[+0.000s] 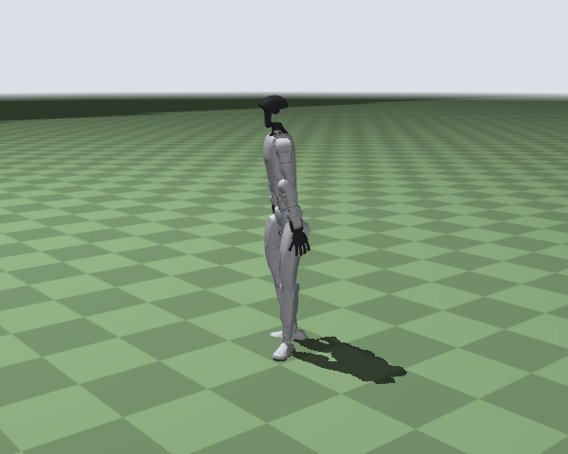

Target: In place motions

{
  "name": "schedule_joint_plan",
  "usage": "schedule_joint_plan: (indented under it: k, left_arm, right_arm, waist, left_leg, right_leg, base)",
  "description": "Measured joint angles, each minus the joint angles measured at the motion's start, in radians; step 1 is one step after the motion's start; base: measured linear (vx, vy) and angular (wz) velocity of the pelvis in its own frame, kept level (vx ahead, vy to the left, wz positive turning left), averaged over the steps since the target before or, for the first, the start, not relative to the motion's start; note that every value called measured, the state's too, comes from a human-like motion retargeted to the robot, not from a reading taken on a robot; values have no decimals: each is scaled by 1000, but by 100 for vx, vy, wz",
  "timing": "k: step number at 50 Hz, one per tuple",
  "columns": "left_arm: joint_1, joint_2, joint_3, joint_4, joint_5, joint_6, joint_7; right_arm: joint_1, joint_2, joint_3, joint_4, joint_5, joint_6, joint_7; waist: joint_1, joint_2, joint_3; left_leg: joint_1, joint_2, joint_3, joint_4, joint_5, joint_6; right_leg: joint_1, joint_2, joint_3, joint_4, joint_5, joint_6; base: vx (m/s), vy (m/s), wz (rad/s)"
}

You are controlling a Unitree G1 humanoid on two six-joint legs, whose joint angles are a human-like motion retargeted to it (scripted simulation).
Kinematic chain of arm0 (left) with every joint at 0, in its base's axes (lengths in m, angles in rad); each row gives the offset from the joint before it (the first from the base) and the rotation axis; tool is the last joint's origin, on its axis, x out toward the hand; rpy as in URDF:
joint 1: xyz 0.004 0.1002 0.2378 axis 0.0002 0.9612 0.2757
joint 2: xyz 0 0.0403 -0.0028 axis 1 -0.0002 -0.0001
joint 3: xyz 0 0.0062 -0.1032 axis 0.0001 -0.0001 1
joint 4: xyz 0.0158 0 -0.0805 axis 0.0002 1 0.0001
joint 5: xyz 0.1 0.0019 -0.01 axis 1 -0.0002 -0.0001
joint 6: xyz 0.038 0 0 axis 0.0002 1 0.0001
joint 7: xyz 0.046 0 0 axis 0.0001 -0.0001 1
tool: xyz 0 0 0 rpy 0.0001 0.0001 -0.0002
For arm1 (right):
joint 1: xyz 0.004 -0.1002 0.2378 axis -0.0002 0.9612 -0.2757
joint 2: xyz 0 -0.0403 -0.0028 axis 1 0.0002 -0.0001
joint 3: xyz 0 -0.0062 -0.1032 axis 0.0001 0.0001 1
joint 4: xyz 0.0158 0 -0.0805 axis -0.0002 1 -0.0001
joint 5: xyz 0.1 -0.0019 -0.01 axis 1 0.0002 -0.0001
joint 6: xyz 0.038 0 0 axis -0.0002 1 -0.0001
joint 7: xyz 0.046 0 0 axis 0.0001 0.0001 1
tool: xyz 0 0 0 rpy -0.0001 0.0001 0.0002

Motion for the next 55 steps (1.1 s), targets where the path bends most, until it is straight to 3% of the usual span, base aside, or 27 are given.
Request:
schedule_joint_plan:
  k: [3,5,8,12,18,23,25,28,30,32,34,37,41,42,43,44,45,48,50,55]
  left_arm:
    - [41,13,29,-1,3,0,5]
    - [70,15,46,-14,5,-4,-2]
    - [103,7,71,-21,8,-8,-4]
    - [115,-8,104,-11,-6,-7,-4]
    - [97,-19,116,-36,-22,-14,-18]
    - [85,-35,101,-39,-38,-17,-26]
    - [76,-40,97,-39,-31,-15,-31]
    - [67,-41,87,-58,-17,-17,-46]
    - [62,-36,67,-73,-9,-17,-56]
    - [47,-26,44,-79,4,-13,-59]
    - [28,-14,27,-80,15,-10,-55]
    - [8,3,8,-88,20,-10,-61]
    - [-9,10,-10,-109,25,-7,-82]
    - [-13,11,-13,-113,25,-7,-83]
    - [-16,12,-16,-113,24,-7,-81]
    - [-17,10,-12,-113,24,-7,-80]
    - [-17,5,-3,-113,23,-7,-78]
    - [-27,-2,10,-88,27,-5,-73]
    - [-22,-13,23,-74,2,-15,-64]
    - [22,-17,46,-31,4,-14,-71]
  right_arm:
    - [8,4,-36,16,61,-5,24]
    - [12,9,-52,28,83,-3,34]
    - [28,18,-55,44,97,-3,27]
    - [34,43,-44,52,83,6,27]
    - [27,85,-8,-14,72,-13,110]
    - [13,93,22,-101,5,-32,108]
    - [5,88,37,-132,-5,-43,95]
    - [-11,85,50,-181,-9,-46,82]
    - [-16,88,55,-210,9,-51,76]
    - [-16,99,53,-229,41,-59,72]
    - [-16,111,51,-234,75,-67,68]
    - [-6,122,58,-226,98,-74,80]
    - [20,120,77,-195,63,-72,86]
    - [26,117,81,-182,50,-71,84]
    - [34,116,86,-167,37,-70,83]
    - [41,113,96,-153,25,-68,82]
    - [48,109,109,-141,14,-65,81]
    - [34,108,89,-66,-36,-49,97]
    - [31,107,87,-48,-54,-38,100]
    - [38,111,88,-41,-61,-34,84]
  waist:
    - [-20,-12,-29]
    - [-19,-10,-45]
    - [35,-6,-49]
    - [65,-23,-71]
    - [152,-74,-35]
    - [181,-41,-34]
    - [179,9,-24]
    - [160,78,-8]
    - [147,80,-6]
    - [121,74,-2]
    - [94,72,4]
    - [66,58,6]
    - [40,-11,17]
    - [36,-30,24]
    - [34,-43,31]
    - [55,-60,26]
    - [86,-79,15]
    - [106,-95,28]
    - [112,-92,32]
    - [89,-100,-11]
  left_leg:
    - [34,13,124,39,29,23]
    - [31,10,63,61,84,35]
    - [66,-11,-35,8,121,-28]
    - [43,-81,-139,-58,162,-2]
    - [72,-146,-260,-80,162,27]
    - [68,-130,-357,-51,138,51]
    - [70,-84,-406,-33,125,49]
    - [64,-19,-469,0,101,46]
    - [51,-24,-490,14,95,53]
    - [37,-41,-531,17,105,61]
    - [30,-52,-577,11,118,65]
    - [31,-71,-633,-2,133,67]
    - [73,-151,-686,-30,149,72]
    - [93,-172,-698,-39,152,72]
    - [116,-182,-707,-49,154,69]
    - [128,-191,-690,-58,153,66]
    - [134,-201,-658,-66,151,64]
    - [164,-204,-669,-69,145,55]
    - [170,-197,-673,-56,131,53]
    - [132,-198,-634,38,89,44]
  right_leg:
    - [29,-8,-101,-26,-4,21]
    - [45,1,-157,-39,-6,36]
    - [85,29,-202,-50,-6,56]
    - [130,36,-297,-69,6,85]
    - [227,34,-404,-60,38,118]
    - [277,30,-434,30,151,117]
    - [281,14,-410,134,233,87]
    - [177,-103,-227,474,284,-22]
    - [61,-143,-44,622,232,3]
    - [-58,-79,164,655,164,64]
    - [-120,-17,268,626,110,102]
    - [-154,23,281,508,25,94]
    - [-136,55,284,211,-15,103]
    - [-121,59,263,140,-10,81]
    - [-105,73,234,87,12,3]
    - [-76,67,202,59,12,1]
    - [-39,51,168,45,2,36]
    - [-50,69,254,56,-2,46]
    - [-32,57,187,40,8,46]
    - [-62,51,259,36,19,75]
  base:
    - [36,-39,236]
    - [37,-43,180]
    - [42,-43,106]
    - [30,-44,139]
    - [34,-52,107]
    - [33,-40,85]
    - [27,-31,82]
    - [23,-32,65]
    - [10,-33,63]
    - [1,-39,108]
    - [-2,-36,117]
    - [0,-30,106]
    - [2,-24,106]
    - [6,-12,102]
    - [7,-7,43]
    - [8,-3,-37]
    - [6,-1,-45]
    - [-2,3,11]
    - [-9,8,-18]
    - [-6,12,-51]
